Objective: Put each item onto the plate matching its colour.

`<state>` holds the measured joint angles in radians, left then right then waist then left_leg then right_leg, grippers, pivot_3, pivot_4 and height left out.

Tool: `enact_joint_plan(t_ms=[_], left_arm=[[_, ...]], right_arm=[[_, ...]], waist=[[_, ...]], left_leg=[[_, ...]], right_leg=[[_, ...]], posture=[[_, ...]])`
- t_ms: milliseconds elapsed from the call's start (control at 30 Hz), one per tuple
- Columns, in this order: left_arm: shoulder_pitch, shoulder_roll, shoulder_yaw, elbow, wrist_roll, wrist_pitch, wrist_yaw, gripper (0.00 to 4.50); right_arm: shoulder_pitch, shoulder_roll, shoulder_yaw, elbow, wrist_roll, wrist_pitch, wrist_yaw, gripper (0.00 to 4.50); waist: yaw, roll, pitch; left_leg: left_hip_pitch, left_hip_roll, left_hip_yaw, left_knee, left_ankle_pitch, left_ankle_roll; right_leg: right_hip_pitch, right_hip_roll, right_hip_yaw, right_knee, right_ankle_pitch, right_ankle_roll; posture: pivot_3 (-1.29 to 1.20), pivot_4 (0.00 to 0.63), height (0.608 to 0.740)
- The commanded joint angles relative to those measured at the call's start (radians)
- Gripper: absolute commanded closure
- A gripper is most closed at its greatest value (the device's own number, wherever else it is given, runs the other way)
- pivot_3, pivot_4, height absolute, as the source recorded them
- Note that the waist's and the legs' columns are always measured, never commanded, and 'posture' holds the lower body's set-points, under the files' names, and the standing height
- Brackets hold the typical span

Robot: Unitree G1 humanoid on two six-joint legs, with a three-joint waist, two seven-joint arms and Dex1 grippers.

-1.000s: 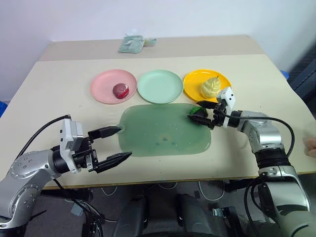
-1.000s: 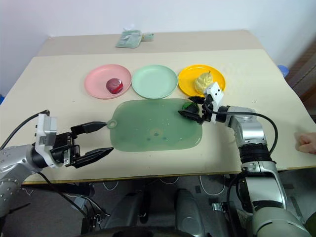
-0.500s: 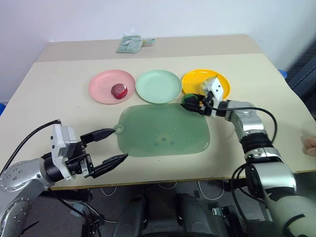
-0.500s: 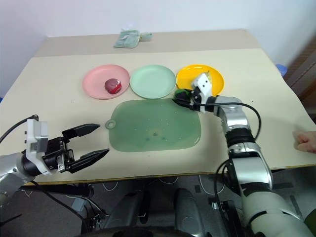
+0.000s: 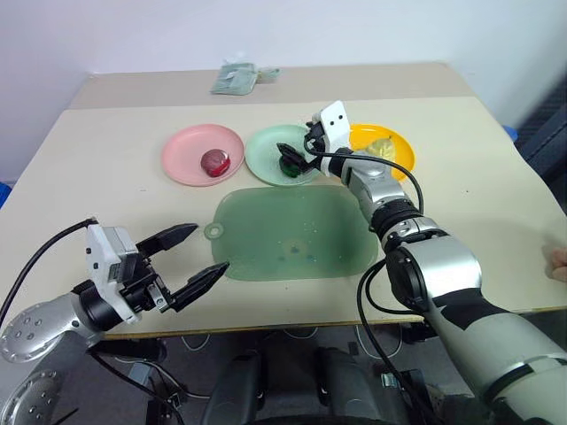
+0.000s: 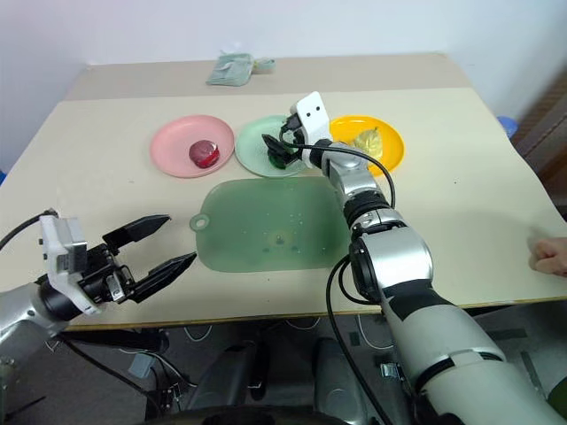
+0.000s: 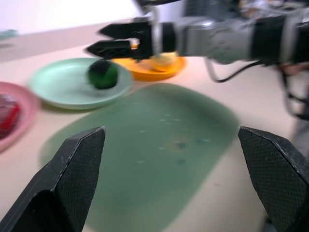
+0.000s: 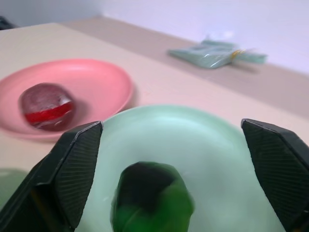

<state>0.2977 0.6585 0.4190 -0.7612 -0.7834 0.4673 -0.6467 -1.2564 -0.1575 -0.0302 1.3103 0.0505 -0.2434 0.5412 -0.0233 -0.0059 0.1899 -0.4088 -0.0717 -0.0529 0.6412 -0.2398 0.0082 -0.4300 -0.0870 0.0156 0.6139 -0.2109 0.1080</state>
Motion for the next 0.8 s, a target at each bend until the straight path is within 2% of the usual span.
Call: enact_joint_plan(t_ms=[33, 133, 200, 333, 433, 500, 700, 800], left_arm=[[-0.014, -0.016, -0.017, -0.014, 0.115, -0.047, 0.066, 0.0], [-0.034, -0.023, -0.041, 0.032, 0.186, -0.057, 0.094, 0.0], [-0.057, -0.03, -0.05, 0.072, 0.217, -0.05, 0.118, 0.0], [-0.1, -0.042, -0.063, 0.148, 0.31, -0.086, 0.154, 0.0], [-0.13, -0.035, -0.068, 0.196, 0.344, -0.098, 0.152, 0.0], [-0.143, -0.034, -0.076, 0.213, 0.345, -0.1, 0.135, 0.0], [-0.196, -0.039, -0.123, 0.241, 0.328, -0.09, 0.088, 0.0], [-0.216, -0.033, -0.148, 0.252, 0.327, -0.078, 0.065, 0.0]], right_arm=[[-0.046, -0.032, -0.032, -0.046, 0.011, -0.062, 0.067, 0.09], [0.022, -0.091, -0.04, -0.149, 0.041, -0.071, 0.209, 0.09], [0.128, -0.137, -0.038, -0.319, 0.081, -0.017, 0.32, 0.09], [0.437, -0.248, -0.028, -0.828, 0.156, 0.225, 0.379, 0.09], [0.69, -0.356, -0.067, -1.209, 0.223, 0.443, 0.37, 0.09], [0.82, -0.418, -0.121, -1.38, 0.262, 0.564, 0.33, 0.09], [1.066, -0.505, -0.248, -1.631, 0.328, 0.753, 0.244, 0.09], [1.117, -0.509, -0.28, -1.686, 0.355, 0.788, 0.218, 0.09]], waist=[[0.0, 0.0, 0.0], [0.006, 0.0, 0.0], [0.011, -0.001, -0.001], [0.014, -0.001, -0.001], [0.013, 0.0, 0.0], [0.012, 0.0, -0.001], [0.014, -0.001, -0.001], [0.016, -0.001, -0.001]], left_leg=[[0.0, 0.0, 0.0, -0.001, 0.0, 0.0], [0.0, 0.0, 0.0, -0.001, 0.001, -0.001], [0.0, 0.0, -0.001, -0.001, 0.001, -0.001], [0.0, 0.0, -0.003, 0.0, 0.0, 0.0], [0.0, 0.0, -0.002, 0.0, 0.0, 0.0], [0.0, 0.0, -0.002, -0.001, 0.0, 0.0], [0.001, 0.001, -0.001, 0.001, 0.0, 0.0], [0.0, 0.001, -0.001, 0.002, 0.0, 0.0]], right_leg=[[0.0, 0.0, 0.0, 0.0, 0.0, 0.0], [0.001, 0.001, 0.0, 0.0, 0.0, 0.0], [0.001, 0.001, -0.001, -0.001, 0.0, 0.0], [0.003, 0.0, -0.002, -0.001, 0.002, 0.003], [0.001, 0.0, -0.001, 0.0, 0.002, 0.003], [0.001, -0.002, 0.0, 0.0, 0.001, 0.003], [0.002, -0.001, 0.001, -0.001, -0.001, 0.0], [0.002, -0.002, 0.0, -0.002, -0.001, 0.0]], posture=[[0.0, 0.15, 0.74], [0.0, 0.15, 0.74], [0.0, 0.15, 0.74], [0.0, 0.15, 0.74], [0.0, 0.15, 0.74], [0.0, 0.15, 0.74], [0.0, 0.15, 0.74], [0.0, 0.15, 0.74]])
